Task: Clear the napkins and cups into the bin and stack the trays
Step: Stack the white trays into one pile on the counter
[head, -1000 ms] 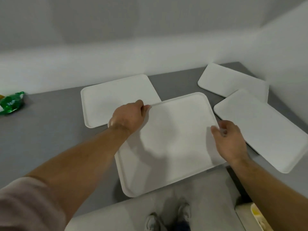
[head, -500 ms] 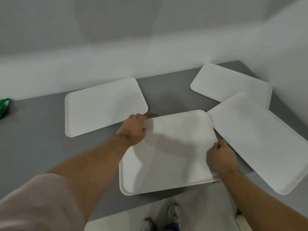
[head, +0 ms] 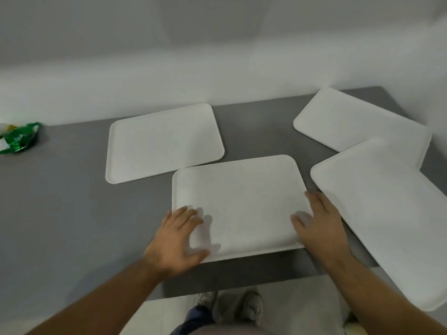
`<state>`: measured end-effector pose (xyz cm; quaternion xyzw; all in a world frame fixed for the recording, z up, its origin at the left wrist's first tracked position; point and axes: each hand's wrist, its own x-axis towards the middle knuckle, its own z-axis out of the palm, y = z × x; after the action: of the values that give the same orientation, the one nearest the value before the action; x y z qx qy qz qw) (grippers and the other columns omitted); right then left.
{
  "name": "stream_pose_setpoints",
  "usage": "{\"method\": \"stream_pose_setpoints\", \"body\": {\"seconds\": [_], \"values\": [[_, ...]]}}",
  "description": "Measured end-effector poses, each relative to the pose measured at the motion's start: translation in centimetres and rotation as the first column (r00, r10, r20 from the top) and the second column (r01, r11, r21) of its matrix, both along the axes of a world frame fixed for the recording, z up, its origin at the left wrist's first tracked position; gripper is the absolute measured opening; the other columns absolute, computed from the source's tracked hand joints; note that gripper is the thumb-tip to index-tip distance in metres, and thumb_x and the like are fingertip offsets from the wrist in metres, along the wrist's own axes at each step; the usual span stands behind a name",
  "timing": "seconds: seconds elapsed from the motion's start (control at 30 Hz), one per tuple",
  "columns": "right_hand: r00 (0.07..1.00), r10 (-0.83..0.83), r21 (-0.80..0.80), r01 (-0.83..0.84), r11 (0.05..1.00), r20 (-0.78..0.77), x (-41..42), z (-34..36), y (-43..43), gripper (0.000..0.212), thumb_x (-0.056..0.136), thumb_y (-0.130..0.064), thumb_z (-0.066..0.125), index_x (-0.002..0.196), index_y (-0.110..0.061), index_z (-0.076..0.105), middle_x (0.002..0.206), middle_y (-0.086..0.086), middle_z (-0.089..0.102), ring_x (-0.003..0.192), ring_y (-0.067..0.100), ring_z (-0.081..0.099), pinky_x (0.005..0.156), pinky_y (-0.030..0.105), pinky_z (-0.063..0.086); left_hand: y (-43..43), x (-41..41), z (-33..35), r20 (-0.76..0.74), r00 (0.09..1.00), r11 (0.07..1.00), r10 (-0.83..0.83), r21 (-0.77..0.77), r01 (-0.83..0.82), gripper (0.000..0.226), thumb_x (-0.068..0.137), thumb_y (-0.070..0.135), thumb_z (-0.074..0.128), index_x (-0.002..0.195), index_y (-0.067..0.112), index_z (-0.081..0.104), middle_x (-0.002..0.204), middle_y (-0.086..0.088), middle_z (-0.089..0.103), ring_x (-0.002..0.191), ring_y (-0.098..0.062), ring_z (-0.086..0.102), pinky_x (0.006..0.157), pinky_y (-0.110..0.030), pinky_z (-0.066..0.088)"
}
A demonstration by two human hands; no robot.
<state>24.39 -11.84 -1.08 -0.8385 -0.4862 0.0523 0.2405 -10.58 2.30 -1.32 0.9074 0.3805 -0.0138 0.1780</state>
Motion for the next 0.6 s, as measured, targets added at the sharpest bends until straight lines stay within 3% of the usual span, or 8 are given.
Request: {"method": "stream_pose_setpoints", "body": {"seconds": [0.07,0.17,0.23,0.33,0.4,0.6], "values": [[0.986,0.123,-0.128,-0.137,0.982,-0.109,-1.2,0.1,-1.5,0.078,0.079,-0.055,0.079,0.145,-0.021,0.055,0.154,0.008,0.048,0.140,0.027,0.046,0.115,0.045,0.040,-0.9,-1.0,-0.5,-0.038,0.999,0.998,-0.016,-0.057,0.014,0.095,0.073,0.089,0.051,0.153,0.041,0.034,0.166,0.022,0.012,0.157,-0.007,0.001,0.128,-0.044,0.005],[0.944,0.296,-0.373,-0.329,0.868,-0.146,-3.3,-0.5,-3.5,0.089,0.071,-0.090,0.053,0.148,-0.047,0.039,0.167,-0.014,0.022,0.155,0.013,0.016,0.123,0.049,0.024,-1.1,-1.6,-0.8,-0.069,0.997,0.996,-0.022,-0.086,0.016,0.095,0.073,0.083,0.053,0.156,0.044,0.027,0.167,0.025,0.000,0.154,-0.001,-0.013,0.128,-0.042,0.007],[0.950,0.272,-0.434,-0.311,0.846,-0.151,-3.9,-0.5,-3.4,0.085,0.073,-0.089,0.047,0.148,-0.050,0.036,0.169,-0.018,0.014,0.156,0.011,0.007,0.125,0.051,0.017,-0.3,-1.4,-0.6,-0.073,0.997,0.994,-0.033,-0.104,0.026,0.094,0.075,0.081,0.051,0.158,0.045,0.024,0.166,0.026,-0.002,0.152,0.001,-0.017,0.127,-0.040,0.004],[0.974,0.192,-0.378,-0.224,0.898,-0.121,-3.7,0.3,-2.3,0.074,0.078,-0.083,0.050,0.142,-0.047,0.047,0.165,-0.015,0.029,0.153,0.012,0.020,0.123,0.050,0.027,0.7,-0.8,-0.6,-0.070,0.996,0.991,-0.050,-0.129,0.040,0.094,0.075,0.081,0.051,0.158,0.048,0.022,0.164,0.029,-0.007,0.147,0.008,-0.025,0.123,-0.030,-0.005],[0.985,0.147,-0.365,-0.170,0.915,-0.092,-3.7,0.5,-1.5,0.075,0.078,-0.084,0.049,0.141,-0.044,0.049,0.162,-0.014,0.035,0.150,0.013,0.028,0.120,0.049,0.032,1.0,-0.4,-0.9,-0.076,0.995,0.988,-0.069,-0.143,0.058,0.093,0.076,0.080,0.052,0.158,0.048,0.021,0.164,0.029,-0.010,0.145,0.009,-0.029,0.125,-0.032,-0.004],[0.995,0.094,-0.455,-0.103,0.885,-0.042,-4.4,0.0,-0.2,0.089,0.077,-0.092,0.034,0.152,-0.045,0.031,0.167,-0.011,0.023,0.153,0.021,0.019,0.122,0.053,0.025,1.6,-0.1,-1.8,-0.154,0.980,0.986,-0.127,-0.126,0.108,0.095,0.077,0.085,0.042,0.159,0.049,0.010,0.157,0.032,-0.030,0.140,0.008,-0.041,0.119,-0.030,-0.016]]}}
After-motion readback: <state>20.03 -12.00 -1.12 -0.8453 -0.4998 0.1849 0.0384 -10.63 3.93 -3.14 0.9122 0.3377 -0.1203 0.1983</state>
